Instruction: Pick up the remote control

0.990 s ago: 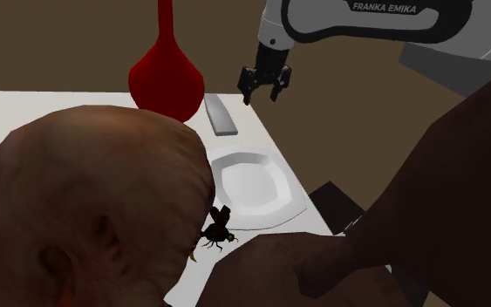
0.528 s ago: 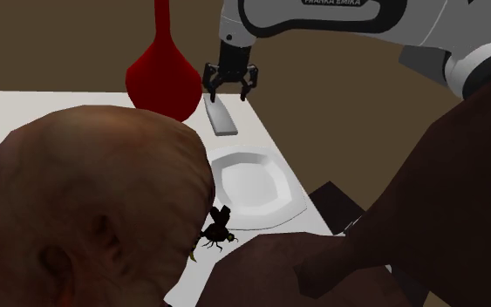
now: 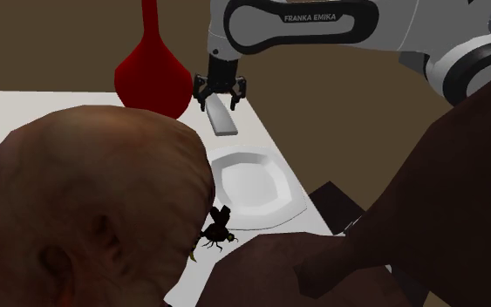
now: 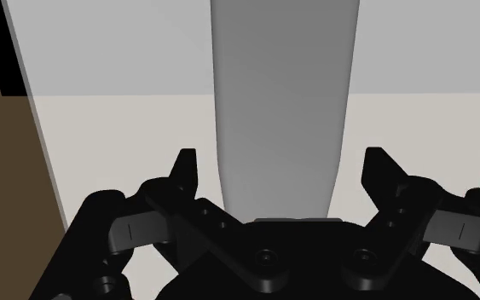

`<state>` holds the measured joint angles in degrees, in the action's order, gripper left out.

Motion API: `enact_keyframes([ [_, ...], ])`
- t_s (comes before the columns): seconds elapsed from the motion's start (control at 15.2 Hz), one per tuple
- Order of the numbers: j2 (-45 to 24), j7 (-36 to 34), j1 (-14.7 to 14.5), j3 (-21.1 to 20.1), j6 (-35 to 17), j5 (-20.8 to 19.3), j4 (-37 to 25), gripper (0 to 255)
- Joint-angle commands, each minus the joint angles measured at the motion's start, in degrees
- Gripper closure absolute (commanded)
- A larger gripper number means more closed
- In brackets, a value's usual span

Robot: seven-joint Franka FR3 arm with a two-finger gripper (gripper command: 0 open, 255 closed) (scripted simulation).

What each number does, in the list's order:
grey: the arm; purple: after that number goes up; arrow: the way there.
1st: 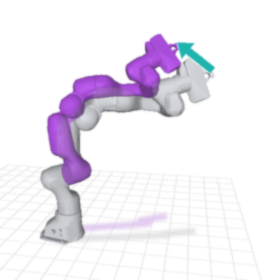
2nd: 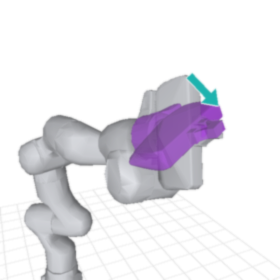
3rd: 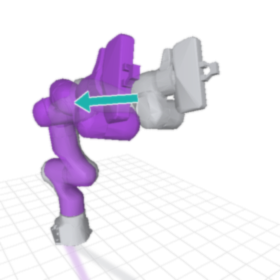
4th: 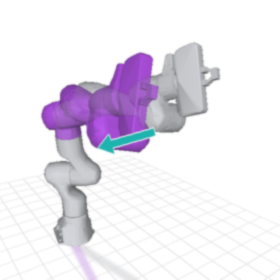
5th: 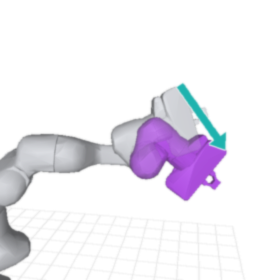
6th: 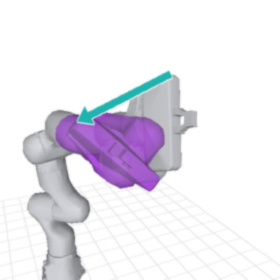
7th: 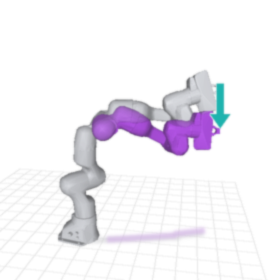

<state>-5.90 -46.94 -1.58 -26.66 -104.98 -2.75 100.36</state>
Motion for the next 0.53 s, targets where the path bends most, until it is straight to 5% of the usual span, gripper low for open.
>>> enact_keyframes([
  [0.0,-0.04,-0.01,0.03,0.02,-1.24,-0.01,1.2,0],
  [0.13,-0.06,-0.01,0.02,0.02,-1.23,-0.02,1.18,0],
  [0.2,-0.08,-0.01,0.02,0.03,-1.28,-0.03,1.21,255],
  [0.46,-0.06,0.0,0.03,0.03,-1.24,-0.02,1.19,255],
])
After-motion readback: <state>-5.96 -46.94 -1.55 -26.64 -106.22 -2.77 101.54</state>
